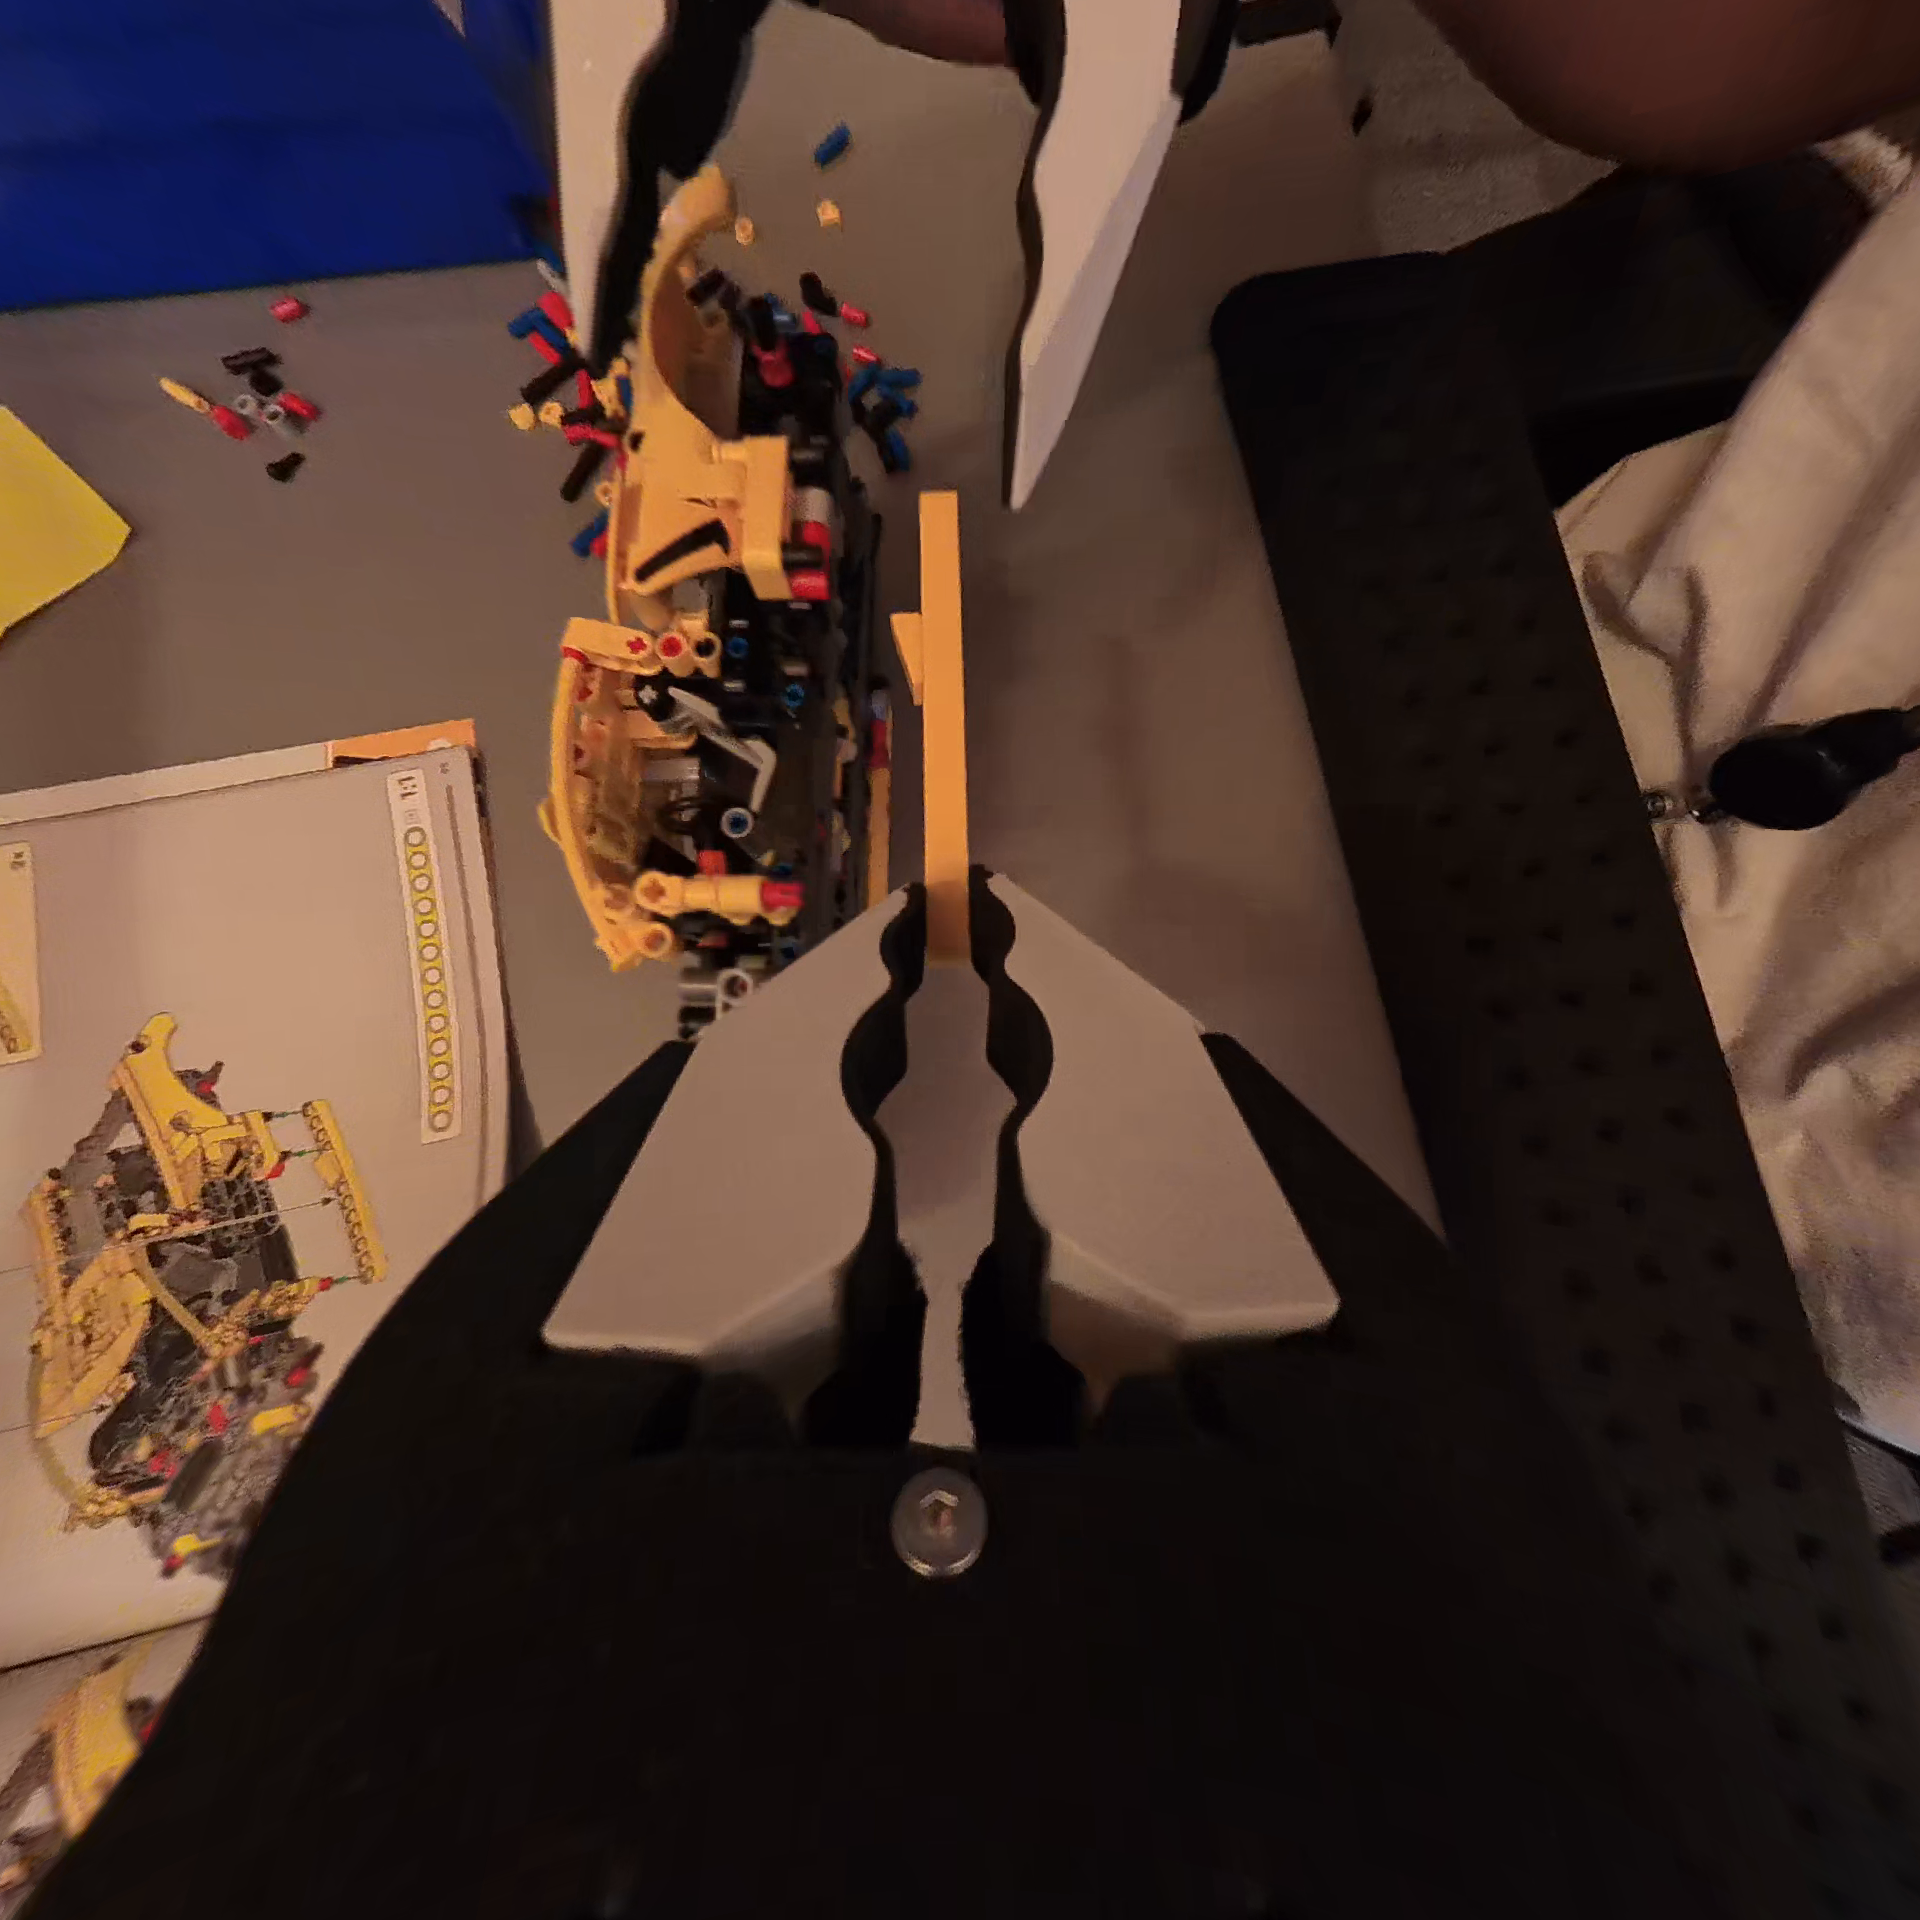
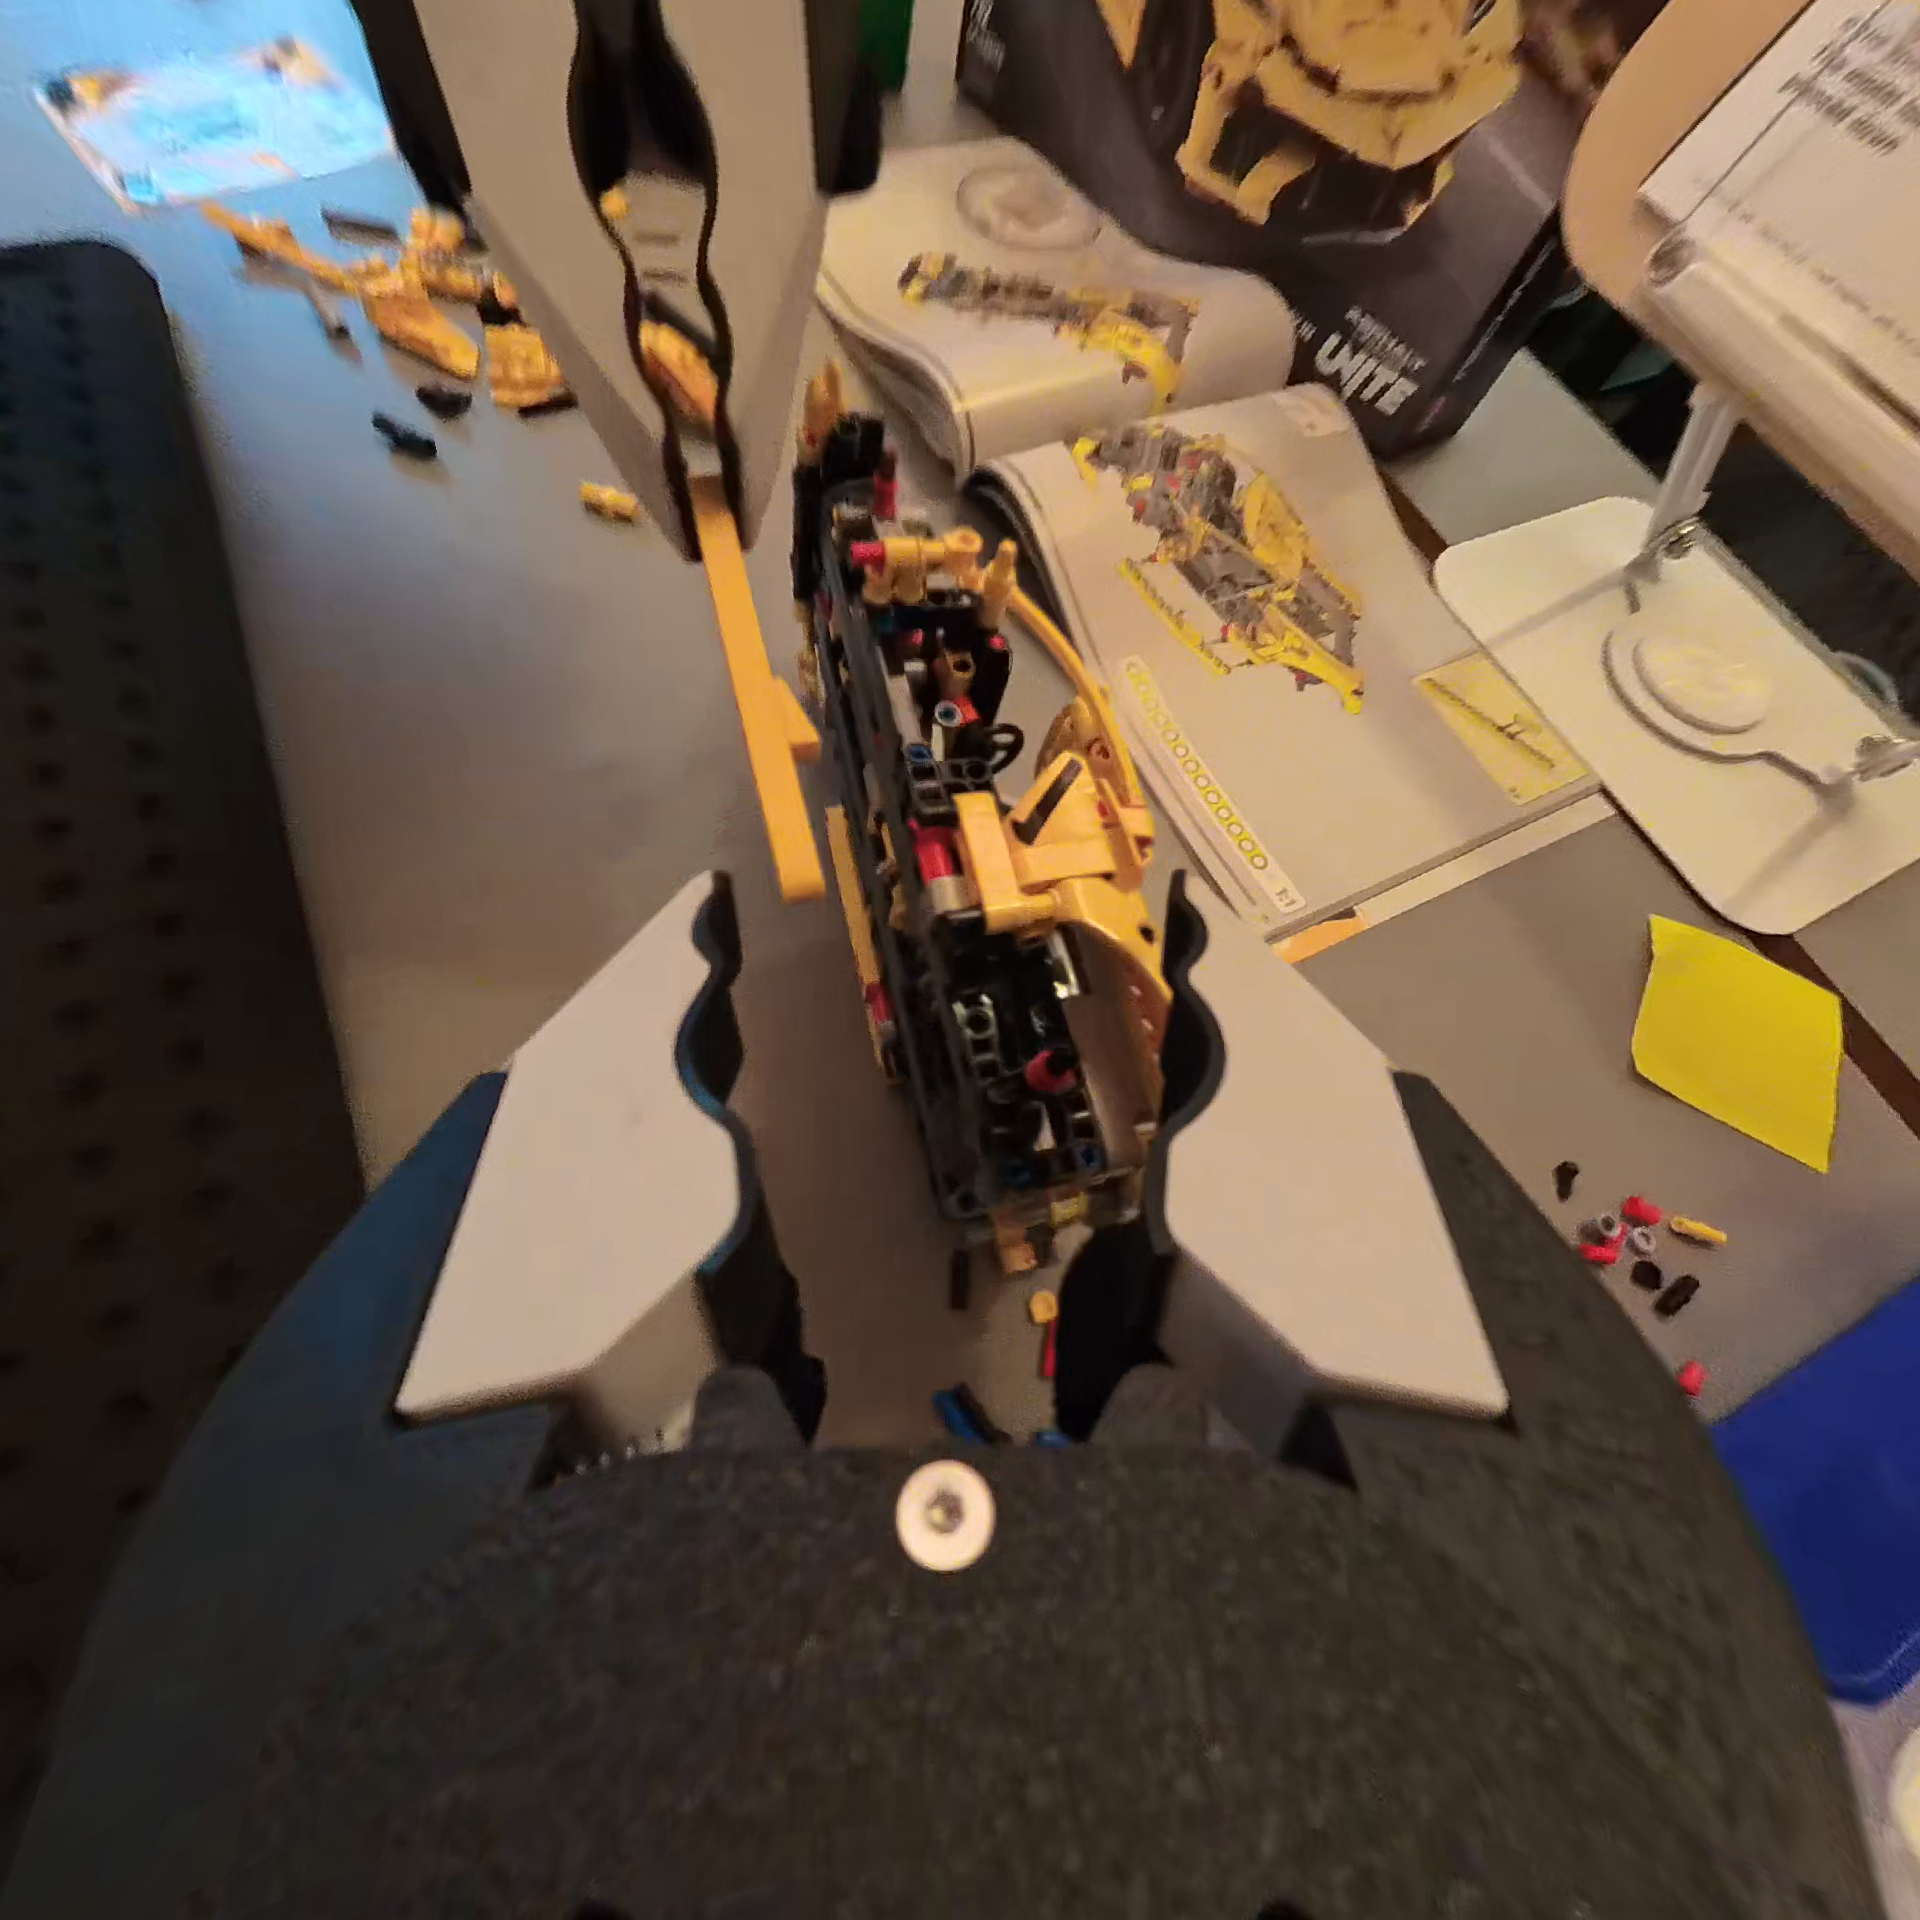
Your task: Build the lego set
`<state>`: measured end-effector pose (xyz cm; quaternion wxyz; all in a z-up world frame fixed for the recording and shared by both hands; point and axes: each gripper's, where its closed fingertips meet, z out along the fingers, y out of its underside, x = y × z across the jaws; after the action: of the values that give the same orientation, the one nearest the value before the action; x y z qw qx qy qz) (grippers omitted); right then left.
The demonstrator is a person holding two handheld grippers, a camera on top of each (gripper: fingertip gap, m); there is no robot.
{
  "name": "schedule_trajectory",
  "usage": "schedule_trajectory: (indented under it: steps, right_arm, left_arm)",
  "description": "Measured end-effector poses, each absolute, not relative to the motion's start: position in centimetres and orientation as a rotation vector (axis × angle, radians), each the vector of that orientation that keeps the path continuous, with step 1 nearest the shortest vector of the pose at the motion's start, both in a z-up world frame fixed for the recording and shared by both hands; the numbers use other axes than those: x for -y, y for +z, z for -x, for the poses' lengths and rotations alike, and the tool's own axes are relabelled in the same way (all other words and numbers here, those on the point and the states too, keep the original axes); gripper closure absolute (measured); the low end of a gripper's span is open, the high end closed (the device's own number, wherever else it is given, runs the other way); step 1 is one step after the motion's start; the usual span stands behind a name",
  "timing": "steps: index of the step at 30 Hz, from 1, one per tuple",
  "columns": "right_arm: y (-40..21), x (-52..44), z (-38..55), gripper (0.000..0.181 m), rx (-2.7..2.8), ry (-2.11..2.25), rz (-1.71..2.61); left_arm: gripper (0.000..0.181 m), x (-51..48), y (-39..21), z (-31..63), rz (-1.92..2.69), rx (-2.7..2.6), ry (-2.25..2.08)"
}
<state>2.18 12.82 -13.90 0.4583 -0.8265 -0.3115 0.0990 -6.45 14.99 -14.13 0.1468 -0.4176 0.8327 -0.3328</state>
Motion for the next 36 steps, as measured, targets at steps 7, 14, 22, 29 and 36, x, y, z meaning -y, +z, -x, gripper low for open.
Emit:
schedule_trajectory:
  steps: [7,14,22,29,36]
  right_arm:
    - [-15.9,-13.7,-2.7,0.106,0.955,0.282,2.119]
    - [-15.8,-13.9,-2.8,0.125,0.995,0.306,2.079]
    - [-15.8,-14.2,-3.1,0.127,1.017,0.272,2.082]
    - [-15.8,-14.2,-3.2,0.127,1.033,0.262,2.123]
    - [-15.7,-14.2,-3.2,0.127,1.001,0.318,2.146]
  left_arm:
    - [0.174,-15.2,-14.0,4.9,1.192,-2.481,-0.904]
    - [0.174,-15.6,-13.9,4.1,1.202,-2.450,-0.930]
    - [0.174,-16.0,-14.3,3.8,1.234,-2.437,-0.952]
    - [0.174,-16.1,-14.8,3.9,1.243,-2.450,-0.955]
    - [0.174,-16.2,-14.8,3.8,1.254,-2.434,-0.992]
